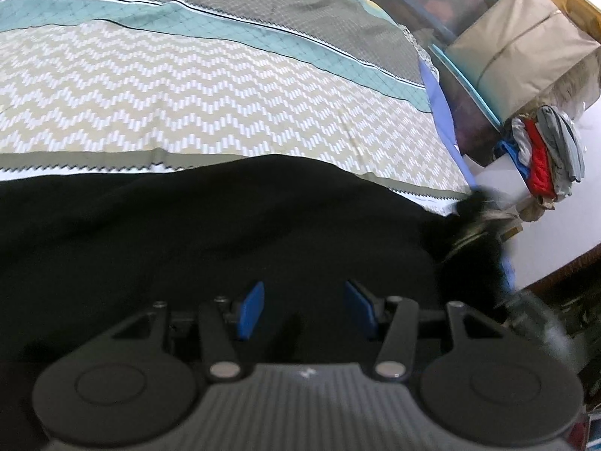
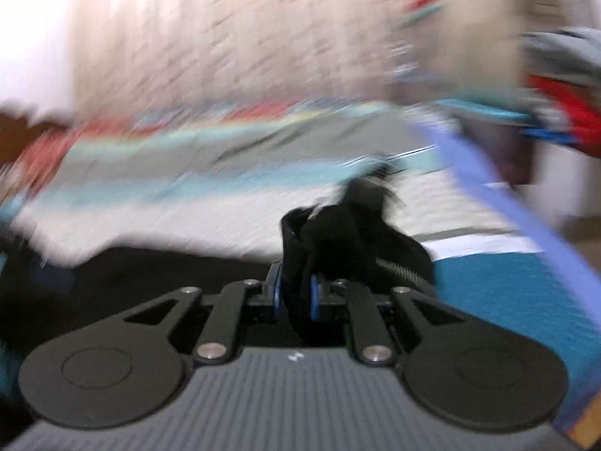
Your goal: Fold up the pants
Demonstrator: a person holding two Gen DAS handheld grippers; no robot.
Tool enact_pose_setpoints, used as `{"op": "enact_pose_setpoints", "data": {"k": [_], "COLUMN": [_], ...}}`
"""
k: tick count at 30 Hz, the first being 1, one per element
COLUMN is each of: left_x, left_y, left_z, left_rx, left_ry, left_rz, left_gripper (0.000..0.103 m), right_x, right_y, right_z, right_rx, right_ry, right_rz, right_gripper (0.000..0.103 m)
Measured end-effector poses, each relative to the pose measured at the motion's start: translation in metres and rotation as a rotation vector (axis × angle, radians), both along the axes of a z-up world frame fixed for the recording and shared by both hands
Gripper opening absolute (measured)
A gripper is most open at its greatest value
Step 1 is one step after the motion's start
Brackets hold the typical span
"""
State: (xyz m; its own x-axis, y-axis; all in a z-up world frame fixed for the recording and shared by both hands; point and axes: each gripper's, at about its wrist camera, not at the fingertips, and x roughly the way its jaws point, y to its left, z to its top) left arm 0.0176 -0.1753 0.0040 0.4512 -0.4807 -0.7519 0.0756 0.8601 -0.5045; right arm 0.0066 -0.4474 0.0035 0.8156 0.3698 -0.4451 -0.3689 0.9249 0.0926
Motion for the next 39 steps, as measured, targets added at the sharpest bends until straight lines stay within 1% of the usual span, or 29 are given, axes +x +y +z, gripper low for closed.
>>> {"op": "enact_pose_setpoints", "data": {"k": [1,2,3,4,5,7,9,12,13,14,15,16,18,19,20,21,22,23,24,25,27,28,29,31,32,33,35,39], "left_x": [-0.002,-0.005,-0.007,-0.010,-0.013,-0.022,-0.031,-0.048,-0.054,-0.059,-0.066,-0.071,-0.083,-0.089,-0.095,-0.101,-0.109,-0.115,-0.122,-0.130,-0.141,-0.146,-0.149,-0.154,-0.153,-0.152,-0.146,-0.142], "left_y": [0.004,0.009,0.014,0.021,0.027,0.040,0.053,0.073,0.079,0.086,0.093,0.101,0.117,0.126,0.135,0.145,0.156,0.167,0.177,0.189,0.205,0.212,0.218,0.225,0.227,0.228,0.227,0.231], "left_z": [0.001,0.002,0.002,0.004,0.005,0.007,0.010,0.015,0.018,0.020,0.023,0.026,0.032,0.034,0.036,0.037,0.037,0.037,0.037,0.036,0.033,0.030,0.026,0.015,0.008,0.001,-0.012,-0.036], "left_rx": [-0.001,-0.003,-0.005,-0.007,-0.009,-0.015,-0.024,-0.033,-0.033,-0.032,-0.028,-0.021,-0.001,0.009,0.018,0.024,0.029,0.033,0.038,0.039,0.032,0.025,0.014,-0.028,-0.057,-0.085,-0.119,-0.221], "left_ry": [-0.001,-0.003,-0.005,-0.009,-0.012,-0.021,-0.027,-0.043,-0.053,-0.062,-0.072,-0.081,-0.098,-0.104,-0.108,-0.111,-0.111,-0.111,-0.111,-0.109,-0.106,-0.103,-0.098,-0.082,-0.070,-0.055,-0.030,0.015], "left_rz": [0.008,0.017,0.027,0.039,0.051,0.079,0.109,0.149,0.164,0.178,0.197,0.214,0.254,0.276,0.299,0.326,0.360,0.388,0.419,0.449,0.493,0.509,0.521,0.533,0.533,0.534,0.538,0.558], "left_gripper": [0.049,0.049,0.049,0.049,0.049,0.051,0.052,0.052,0.052,0.052,0.053,0.053,0.054,0.054,0.055,0.056,0.057,0.058,0.058,0.061,0.066,0.072,0.080,0.085,0.085,0.086,0.091,0.096], "right_x": [-0.001,-0.001,-0.003,-0.005,-0.008,-0.015,-0.020,-0.020,-0.016,-0.011,-0.005,0.000,0.013,0.020,0.027,0.027,0.023,0.021,0.020,0.017,0.014,0.009,0.005,0.000,0.001,0.003,0.008,0.011], "right_y": [0.017,0.031,0.042,0.049,0.052,0.050,0.038,0.016,0.010,0.005,0.003,0.003,0.008,0.012,0.018,0.022,0.023,0.024,0.025,0.026,0.027,0.028,0.030,0.045,0.054,0.066,0.100,0.168], "right_z": [-0.009,-0.016,-0.022,-0.026,-0.025,-0.013,0.003,0.022,0.025,0.026,0.025,0.021,0.010,0.001,-0.011,-0.022,-0.028,-0.028,-0.023,-0.017,0.001,0.010,0.018,0.033,0.035,0.037,0.035,0.027], "right_rx": [-0.059,-0.108,-0.147,-0.176,-0.189,-0.167,-0.093,0.070,0.107,0.144,0.164,0.171,0.157,0.128,0.059,0.003,-0.010,-0.008,-0.007,-0.010,-0.008,0.017,0.051,0.114,0.139,0.170,0.240,0.288], "right_ry": [0.024,0.044,0.059,0.066,0.064,0.053,0.036,0.031,0.030,0.038,0.052,0.066,0.105,0.137,0.181,0.204,0.185,0.179,0.194,0.199,0.161,0.132,0.117,0.113,0.123,0.146,0.227,0.353], "right_rz": [0.044,0.080,0.101,0.110,0.121,0.136,0.149,0.122,0.105,0.080,0.056,0.027,-0.024,-0.043,-0.074,-0.089,-0.086,-0.091,-0.106,-0.120,-0.156,-0.154,-0.138,-0.089,-0.060,-0.019,0.095,0.281], "right_gripper": [0.020,0.027,0.031,0.043,0.052,0.055,0.055,0.053,0.048,0.040,0.037,0.032,0.030,0.030,0.028,0.024,0.023,0.023,0.023,0.023,0.028,0.028,0.028,0.028,0.028,0.028,0.027,0.022]}}
